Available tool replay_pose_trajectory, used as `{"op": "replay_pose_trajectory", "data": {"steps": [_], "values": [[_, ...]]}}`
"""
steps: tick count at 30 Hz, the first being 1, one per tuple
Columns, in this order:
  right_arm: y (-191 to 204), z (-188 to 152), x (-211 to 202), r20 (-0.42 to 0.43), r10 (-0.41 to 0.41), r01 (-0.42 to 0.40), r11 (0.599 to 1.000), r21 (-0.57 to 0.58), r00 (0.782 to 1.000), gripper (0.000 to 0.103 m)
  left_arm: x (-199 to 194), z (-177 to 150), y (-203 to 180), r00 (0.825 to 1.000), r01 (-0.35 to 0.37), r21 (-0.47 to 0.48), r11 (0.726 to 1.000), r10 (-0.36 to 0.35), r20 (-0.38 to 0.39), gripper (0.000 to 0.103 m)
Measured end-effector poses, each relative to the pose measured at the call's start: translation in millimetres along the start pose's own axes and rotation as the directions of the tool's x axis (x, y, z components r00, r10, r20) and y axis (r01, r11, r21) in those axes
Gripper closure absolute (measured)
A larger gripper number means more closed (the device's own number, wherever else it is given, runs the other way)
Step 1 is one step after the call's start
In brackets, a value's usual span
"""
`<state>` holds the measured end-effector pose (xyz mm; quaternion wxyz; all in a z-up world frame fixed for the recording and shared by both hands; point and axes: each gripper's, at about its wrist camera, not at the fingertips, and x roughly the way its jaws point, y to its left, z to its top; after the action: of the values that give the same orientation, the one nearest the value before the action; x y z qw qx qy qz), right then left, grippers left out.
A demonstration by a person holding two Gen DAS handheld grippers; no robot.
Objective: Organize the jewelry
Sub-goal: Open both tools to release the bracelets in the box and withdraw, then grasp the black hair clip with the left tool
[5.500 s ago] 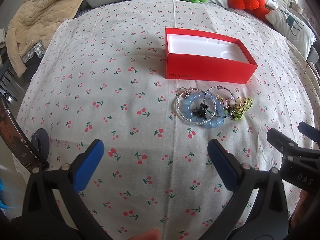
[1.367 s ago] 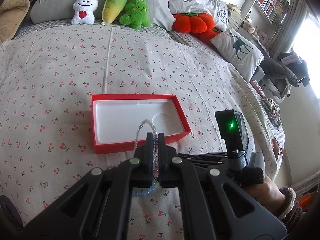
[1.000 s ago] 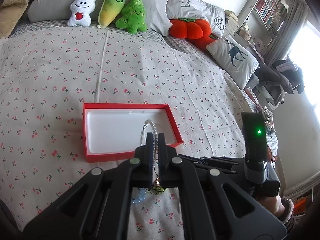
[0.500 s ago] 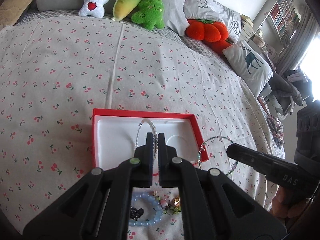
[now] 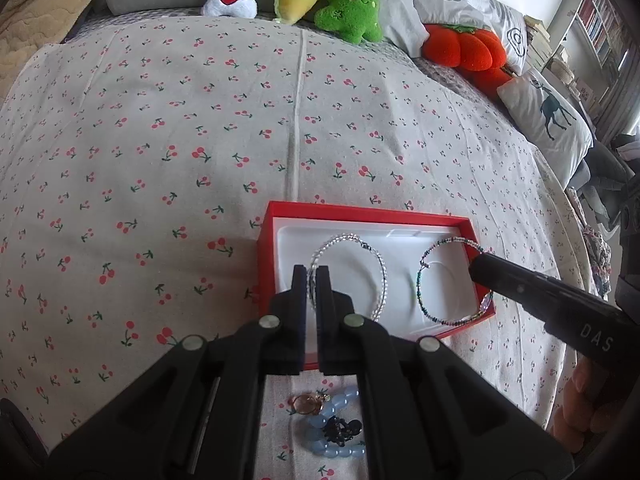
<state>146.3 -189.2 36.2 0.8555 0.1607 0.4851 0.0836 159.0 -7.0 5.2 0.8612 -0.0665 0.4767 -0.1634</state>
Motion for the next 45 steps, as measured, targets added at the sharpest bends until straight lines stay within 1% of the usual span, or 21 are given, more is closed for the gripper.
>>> {"op": "replay_pose_trajectory", "data": {"steps": [3,7,8,9,10,12,13,15,16,17,18,19,20,21,24,26,31,35,38,41,45], "values": [[-9,0,8,-0.001,-0.021,0.021,1.000,0.009,1.000,0.099,2,0,-5,1.000,-0.009,0.017,1.000,0.009,-0.001,0.098],[-13,0,5,0.009,-0.048,0.048,0.999,0.002,0.999,0.096,-2,2,-11,0.999,-0.032,0.035,0.999,0.031,0.014,0.097],[-13,0,3,0.008,-0.057,0.057,0.998,-0.005,0.998,0.094,-5,3,-12,0.999,-0.034,0.038,0.999,0.033,0.017,0.093],[-12,0,0,0.009,-0.070,0.071,0.997,-0.013,0.997,0.091,-7,3,-13,0.999,-0.033,0.037,0.999,0.032,0.021,0.085],[-12,-1,-3,0.011,-0.084,0.084,0.996,-0.020,0.996,0.091,-11,3,-13,0.999,-0.030,0.034,0.999,0.029,0.026,0.081],[-12,-3,-10,0.015,-0.093,0.093,0.995,-0.031,0.996,0.089,-19,2,-15,0.999,-0.041,0.034,0.999,0.040,0.036,0.063],[-12,-5,-14,0.015,-0.093,0.094,0.995,-0.036,0.996,0.088,-23,1,-16,0.998,-0.049,0.039,0.998,0.048,0.042,0.058],[-11,-9,-23,0.018,-0.100,0.101,0.994,-0.049,0.995,0.086,-30,-1,-19,0.997,-0.068,0.054,0.996,0.065,0.051,0.044],[-10,-11,-27,0.020,-0.100,0.101,0.993,-0.057,0.995,0.083,-33,-3,-19,0.996,-0.078,0.062,0.995,0.074,0.057,0.041],[-9,-15,-31,0.018,-0.104,0.105,0.992,-0.065,0.994,0.080,-37,-5,-20,0.994,-0.093,0.068,0.993,0.089,0.060,0.035],[-9,-18,-34,0.015,-0.111,0.112,0.991,-0.072,0.994,0.069,-39,-8,-20,0.992,-0.115,0.069,0.991,0.111,0.063,0.028],[-9,-22,-39,0.022,-0.115,0.116,0.990,-0.074,0.993,0.049,-42,-11,-19,0.989,-0.139,0.068,0.988,0.135,0.064,0.024],[-8,-25,-43,0.033,-0.113,0.115,0.990,-0.077,0.993,0.042,-44,-15,-18,0.987,-0.155,0.070,0.985,0.151,0.064,0.022],[-7,-28,-47,0.034,-0.113,0.115,0.990,-0.087,0.993,0.038,-46,-19,-18,0.985,-0.162,0.074,0.984,0.158,0.062,0.022],[-7,-37,-56,0.039,-0.120,0.123,0.987,-0.101,0.992,0.038,-48,-30,-16,0.982,-0.186,0.083,0.979,0.183,0.036,0.019],[-9,-44,-59,0.037,-0.124,0.127,0.987,-0.100,0.992,0.036,-48,-38,-13,0.983,-0.186,0.082,0.979,0.185,0.014,0.017],[-16,-64,-63,0.015,-0.132,0.133,0.986,-0.100,0.991,0.024,-48,-57,-9,0.982,-0.182,0.083,0.980,0.186,-0.038,0.013],[-22,-76,-62,-0.003,-0.149,0.148,0.984,-0.099,0.989,0.022,-47,-71,-6,0.983,-0.166,0.095,0.982,0.173,-0.069,0.012],[-28,-84,-58,-0.023,-0.162,0.159,0.982,-0.103,0.987,0.022,-45,-82,-6,0.980,-0.170,0.123,0.978,0.180,-0.080,0.012],[-33,-91,-53,-0.043,-0.184,0.178,0.977,-0.115,0.982,0.022,-41,-91,-5,0.978,-0.168,0.148,0.975,0.183,-0.098,0.012],[-36,-100,-47,-0.062,-0.219,0.209,0.968,-0.142,0.974,0.022,-35,-101,-2,0.979,-0.145,0.165,0.975,0.166,-0.121,0.012]]}}
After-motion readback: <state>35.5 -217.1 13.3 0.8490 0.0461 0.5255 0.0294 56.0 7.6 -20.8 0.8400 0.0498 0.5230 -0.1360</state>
